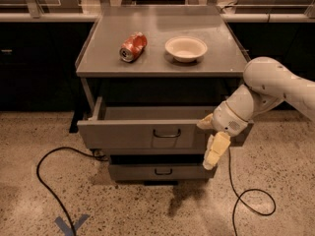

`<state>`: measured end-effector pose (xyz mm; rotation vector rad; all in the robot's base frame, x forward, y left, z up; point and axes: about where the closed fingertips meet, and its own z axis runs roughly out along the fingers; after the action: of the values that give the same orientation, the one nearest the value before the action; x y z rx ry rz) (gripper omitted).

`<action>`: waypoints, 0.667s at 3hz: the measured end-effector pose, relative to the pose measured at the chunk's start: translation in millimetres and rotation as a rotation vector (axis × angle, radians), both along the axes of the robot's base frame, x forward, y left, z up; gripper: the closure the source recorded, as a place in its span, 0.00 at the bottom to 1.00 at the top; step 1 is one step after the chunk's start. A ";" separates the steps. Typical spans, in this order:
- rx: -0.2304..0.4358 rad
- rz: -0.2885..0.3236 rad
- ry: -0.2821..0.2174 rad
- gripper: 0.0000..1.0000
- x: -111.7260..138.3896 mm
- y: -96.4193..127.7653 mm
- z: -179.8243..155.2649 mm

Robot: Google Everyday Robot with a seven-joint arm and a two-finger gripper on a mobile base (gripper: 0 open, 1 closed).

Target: Close top drawer

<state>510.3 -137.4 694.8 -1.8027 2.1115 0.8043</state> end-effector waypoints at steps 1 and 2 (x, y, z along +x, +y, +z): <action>0.007 -0.006 0.026 0.00 0.3 -2.1 -9.9; 0.011 -0.014 0.042 0.00 9.7 -3.5 -15.4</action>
Offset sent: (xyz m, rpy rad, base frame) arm 0.0224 -0.0079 -0.0174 0.0151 0.0512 -0.0300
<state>520.1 -140.9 679.4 -1.7782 2.1394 0.8559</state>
